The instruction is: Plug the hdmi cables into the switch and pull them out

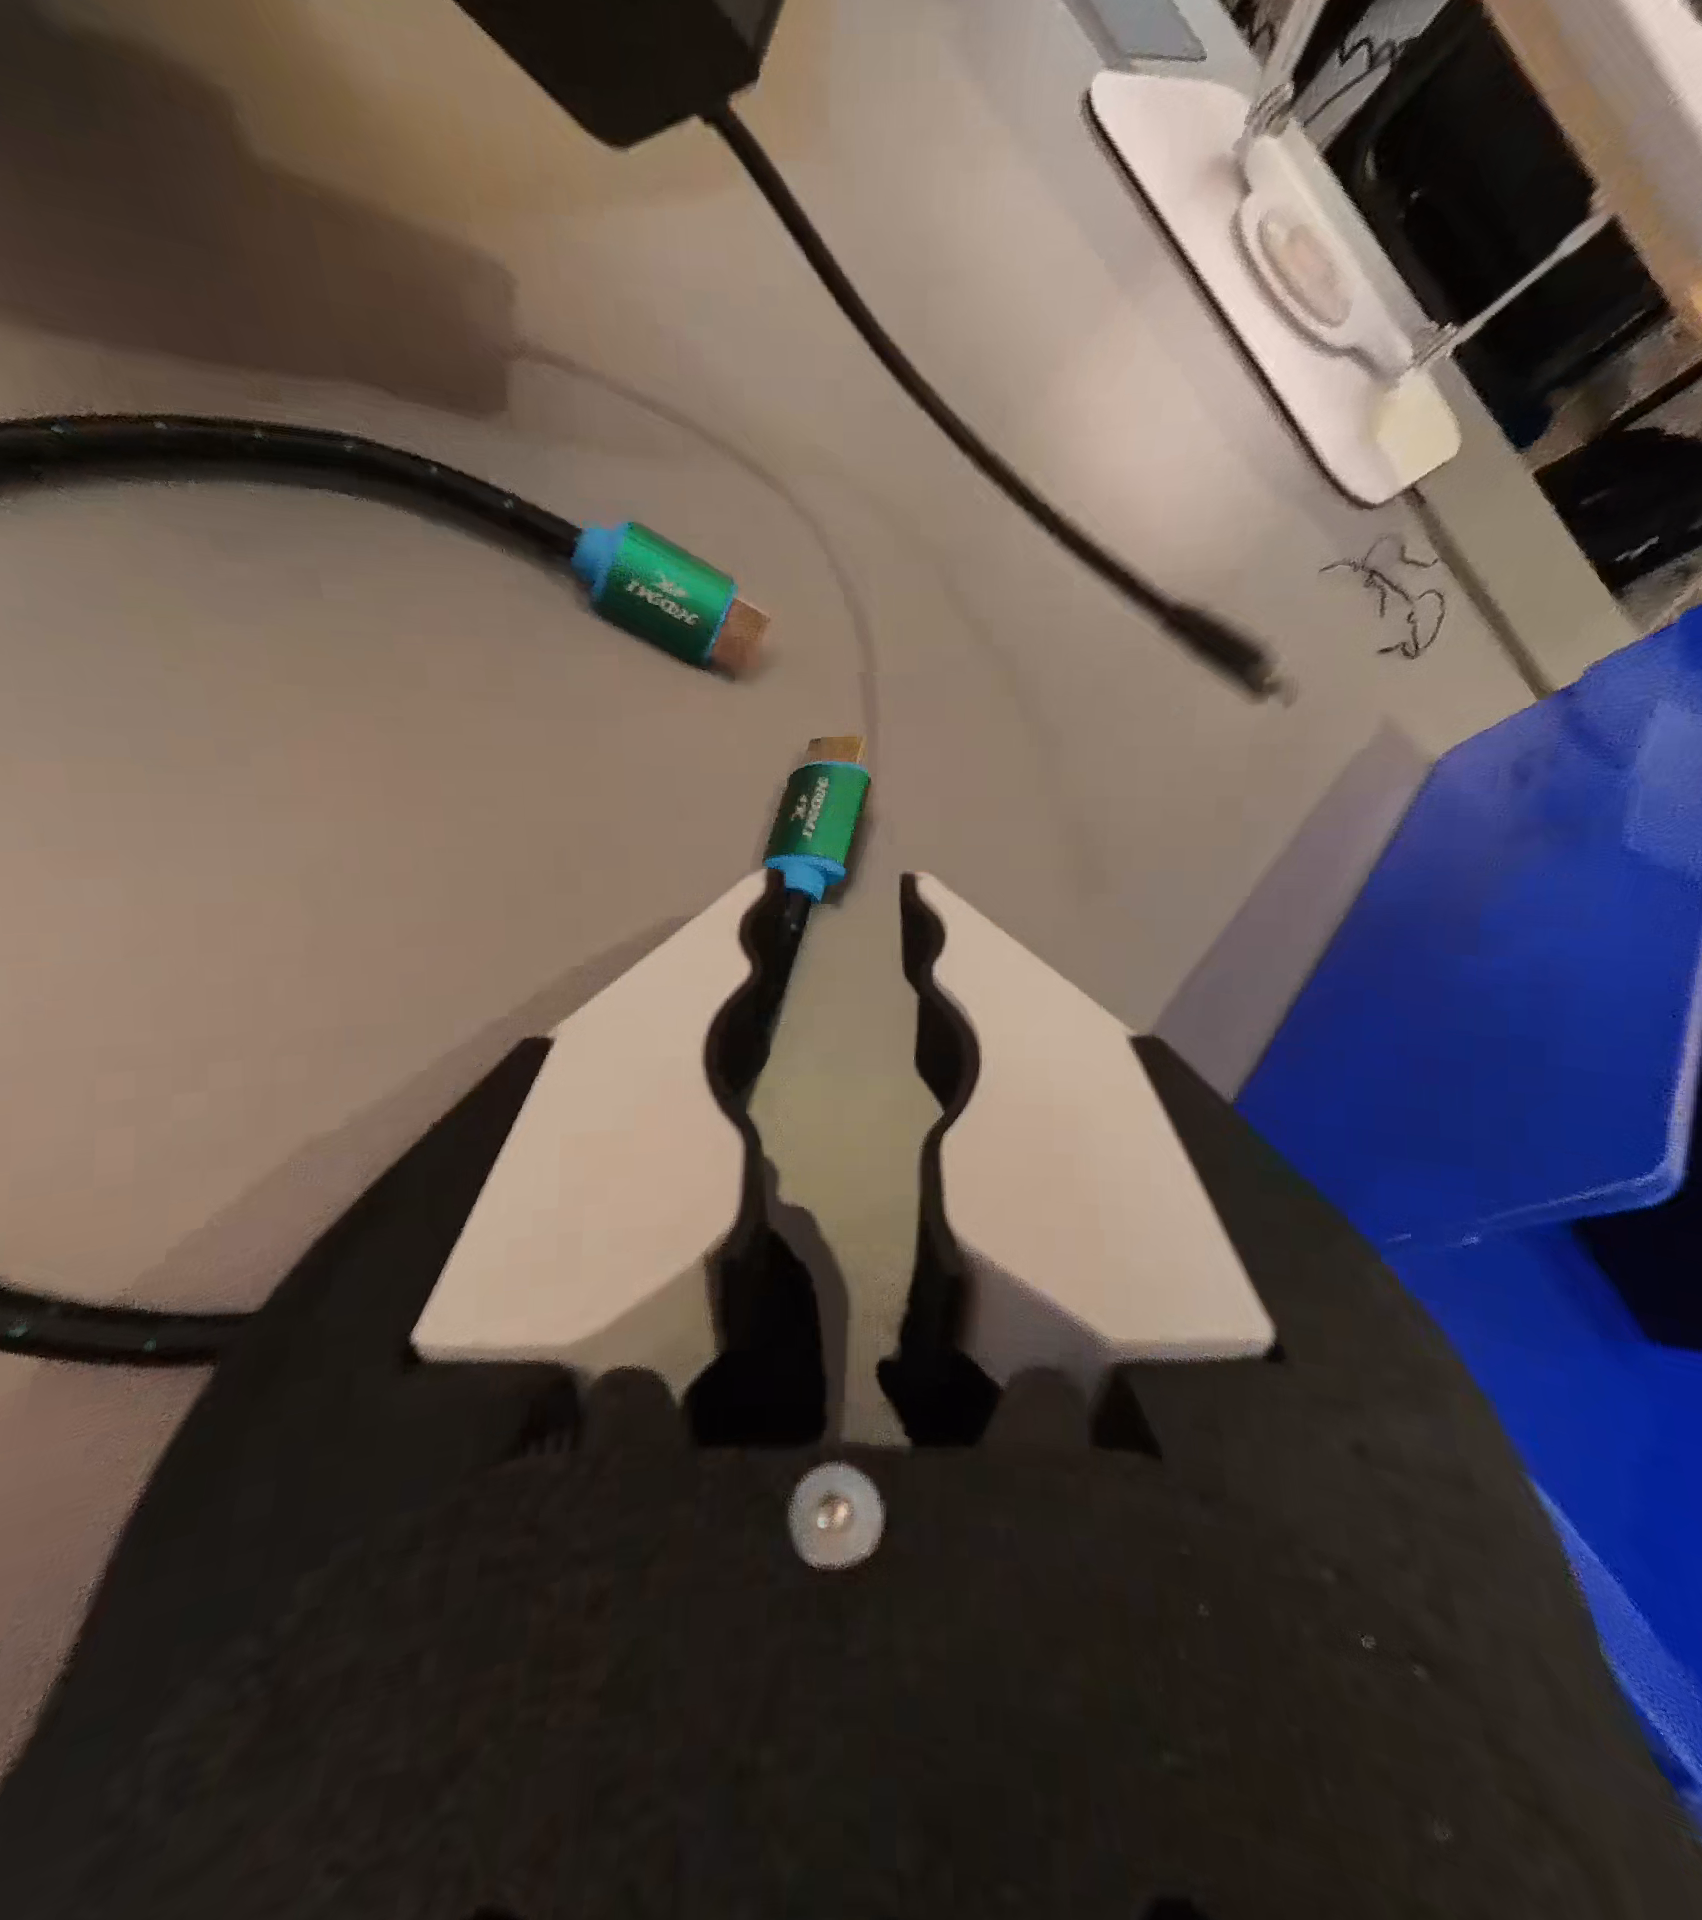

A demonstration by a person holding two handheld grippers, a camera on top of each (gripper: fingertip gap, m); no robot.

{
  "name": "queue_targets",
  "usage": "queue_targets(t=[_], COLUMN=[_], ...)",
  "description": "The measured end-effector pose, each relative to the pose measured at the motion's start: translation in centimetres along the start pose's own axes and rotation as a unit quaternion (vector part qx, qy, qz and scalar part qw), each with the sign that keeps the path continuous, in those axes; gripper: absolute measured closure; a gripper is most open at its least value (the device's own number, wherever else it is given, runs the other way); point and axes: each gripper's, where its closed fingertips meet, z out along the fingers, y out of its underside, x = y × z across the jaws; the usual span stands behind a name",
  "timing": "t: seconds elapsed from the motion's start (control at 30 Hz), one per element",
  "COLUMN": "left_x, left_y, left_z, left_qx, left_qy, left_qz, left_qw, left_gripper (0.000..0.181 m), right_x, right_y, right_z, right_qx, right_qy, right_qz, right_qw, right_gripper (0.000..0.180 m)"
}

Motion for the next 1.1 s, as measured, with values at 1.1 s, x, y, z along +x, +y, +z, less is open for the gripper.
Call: queue_targets(t=[1.1], left_x=[3.4], left_y=[-3.2], left_z=[0.2], left_qx=[0.026], left_qy=[0.022], left_qz=[0.177], left_qw=[0.984], left_gripper=[0.167], right_x=[-5.3], right_y=[-6.5], right_z=[-6.9], right_qx=[0.066], right_qy=[-0.512], right_qz=[0.425], right_qw=[0.743], right_gripper=[0.174])
